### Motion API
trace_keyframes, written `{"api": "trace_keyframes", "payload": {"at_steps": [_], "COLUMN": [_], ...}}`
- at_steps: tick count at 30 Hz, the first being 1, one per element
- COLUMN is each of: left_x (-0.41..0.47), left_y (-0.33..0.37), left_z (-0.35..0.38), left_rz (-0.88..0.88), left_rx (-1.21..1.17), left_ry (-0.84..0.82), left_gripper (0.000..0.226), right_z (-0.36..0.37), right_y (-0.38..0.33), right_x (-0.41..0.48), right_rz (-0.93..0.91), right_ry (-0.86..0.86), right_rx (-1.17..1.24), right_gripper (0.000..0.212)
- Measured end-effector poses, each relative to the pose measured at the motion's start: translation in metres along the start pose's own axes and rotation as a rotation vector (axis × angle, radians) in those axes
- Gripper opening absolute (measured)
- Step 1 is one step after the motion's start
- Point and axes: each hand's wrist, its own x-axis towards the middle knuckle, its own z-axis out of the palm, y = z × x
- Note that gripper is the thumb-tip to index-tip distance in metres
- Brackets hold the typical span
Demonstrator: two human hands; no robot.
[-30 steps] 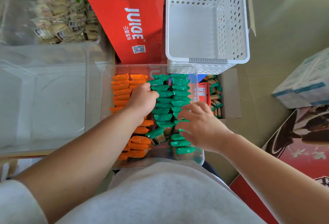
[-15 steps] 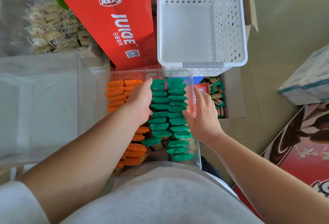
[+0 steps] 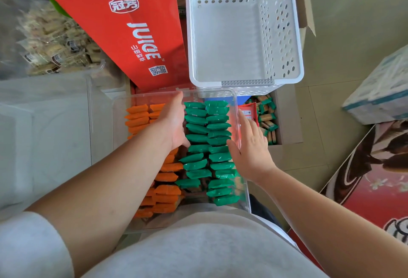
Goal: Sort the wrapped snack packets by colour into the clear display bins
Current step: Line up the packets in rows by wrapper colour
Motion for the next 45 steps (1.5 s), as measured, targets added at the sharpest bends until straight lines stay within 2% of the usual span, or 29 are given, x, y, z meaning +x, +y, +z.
{"api": "trace_keyframes", "payload": {"at_steps": [4,5,8,9,12,17,19,20,21,23,25,27,30,37,39,40,42,43,45], "left_x": [0.002,0.003,0.010,0.004,-0.025,-0.060,-0.074,-0.078,-0.080,-0.075,-0.067,-0.058,-0.047,-0.030,-0.029,-0.028,-0.024,-0.023,-0.021], "left_y": [-0.007,-0.010,-0.027,-0.033,-0.055,-0.074,-0.078,-0.084,-0.092,-0.107,-0.118,-0.126,-0.136,-0.147,-0.150,-0.151,-0.153,-0.154,-0.156], "left_z": [0.001,-0.002,-0.013,-0.015,-0.018,-0.029,-0.034,-0.038,-0.043,-0.057,-0.065,-0.067,-0.066,-0.052,-0.046,-0.045,-0.045,-0.045,-0.048], "left_rz": [0.071,0.087,0.119,0.150,0.240,0.220,0.229,0.270,0.357,0.612,0.766,0.774,0.862,1.119,1.162,1.154,1.113,1.103,1.099], "left_rx": [0.041,0.053,0.038,0.044,0.101,-0.059,-0.020,0.090,0.306,0.923,1.374,1.630,1.816,1.656,1.596,1.573,1.555,1.548,1.508], "left_ry": [-0.013,0.008,0.109,0.155,0.194,0.110,0.115,0.143,0.188,0.285,0.333,0.357,0.393,0.377,0.358,0.349,0.355,0.363,0.350], "left_gripper": [0.058,0.059,0.085,0.084,0.067,0.054,0.045,0.038,0.033,0.033,0.042,0.047,0.038,0.025,0.025,0.027,0.034,0.038,0.045], "right_z": [0.001,0.001,0.000,0.000,0.000,-0.002,-0.003,-0.005,-0.006,-0.010,-0.011,-0.007,-0.002,-0.007,-0.009,-0.010,-0.011,-0.010,-0.007], "right_y": [-0.001,-0.001,-0.003,-0.004,-0.005,-0.005,-0.005,-0.005,-0.006,-0.008,-0.011,-0.012,-0.010,-0.003,-0.001,-0.001,-0.006,-0.010,-0.023], "right_x": [0.000,0.000,-0.001,-0.002,-0.003,-0.002,-0.002,-0.003,-0.005,-0.009,-0.012,-0.013,-0.016,-0.024,-0.026,-0.027,-0.026,-0.024,-0.017], "right_rz": [0.006,0.005,0.013,0.014,0.014,-0.009,-0.023,-0.028,-0.034,-0.059,-0.106,-0.123,-0.104,-0.147,-0.146,-0.191,-0.398,-0.535,-0.758], "right_ry": [-0.017,-0.014,-0.002,0.000,0.003,-0.006,-0.008,-0.005,0.006,0.053,0.068,0.015,-0.054,-0.029,0.020,0.064,0.098,0.062,-0.129], "right_rx": [0.023,0.025,0.029,0.031,0.043,0.016,0.002,-0.005,-0.013,-0.034,-0.045,-0.023,0.027,0.084,-0.031,-0.161,-0.392,-0.456,-0.524], "right_gripper": [0.071,0.071,0.069,0.069,0.068,0.071,0.073,0.075,0.076,0.079,0.082,0.087,0.093,0.088,0.084,0.080,0.070,0.063,0.054]}}
